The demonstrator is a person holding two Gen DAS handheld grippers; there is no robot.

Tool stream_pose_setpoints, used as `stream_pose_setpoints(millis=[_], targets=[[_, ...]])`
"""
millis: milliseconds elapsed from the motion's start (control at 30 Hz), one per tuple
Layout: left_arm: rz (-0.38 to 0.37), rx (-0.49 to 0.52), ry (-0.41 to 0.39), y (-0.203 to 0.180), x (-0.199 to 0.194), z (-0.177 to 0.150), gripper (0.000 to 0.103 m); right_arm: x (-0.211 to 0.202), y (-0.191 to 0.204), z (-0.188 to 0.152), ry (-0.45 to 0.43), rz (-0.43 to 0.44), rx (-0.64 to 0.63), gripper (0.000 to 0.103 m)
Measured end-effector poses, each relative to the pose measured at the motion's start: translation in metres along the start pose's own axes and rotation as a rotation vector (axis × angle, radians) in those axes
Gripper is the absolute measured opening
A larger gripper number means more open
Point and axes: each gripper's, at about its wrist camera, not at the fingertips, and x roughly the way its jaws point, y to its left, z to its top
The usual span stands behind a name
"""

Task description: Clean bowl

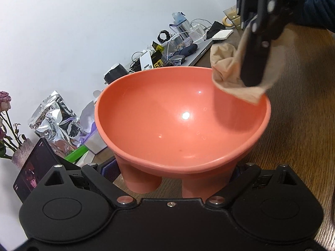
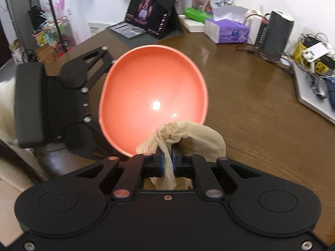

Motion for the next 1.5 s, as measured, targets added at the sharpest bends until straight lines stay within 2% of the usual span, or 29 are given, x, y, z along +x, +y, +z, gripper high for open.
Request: stream_pose_setpoints(millis=[333, 600, 767, 1133, 1333, 1500], targets=[[0.001, 0.003, -0.005, -0.003, -0.003, -0.001, 0.095, 0.011, 0.020, 0.020, -0.012, 0.143, -0.054, 0.008], [0.000, 0.006, -0.006, -0.006, -0.006, -0.001, 0.095, 0.023, 0.030, 0.041, -0.051, 0.217, -0.094, 0.008], [-0.002, 0.007, -0.005, -0.008, -0.008, -0.002, 0.095, 0.020, 0.032, 0.052, -0.108, 0.221, -0.104, 0.008], [-0.002, 0.006, -0.003, -0.012, -0.013, -0.002, 0.095, 0.007, 0.016, 0.065, -0.227, 0.150, -0.080, 0.008], [-0.005, 0.002, -0.002, -0.005, -0.006, -0.002, 0.095, 0.005, 0.005, 0.067, -0.251, 0.070, -0.062, 0.008], [-0.002, -0.002, 0.002, -0.006, -0.001, 0.002, 0.095, 0.006, -0.001, 0.065, -0.236, -0.007, -0.066, 0.008]])
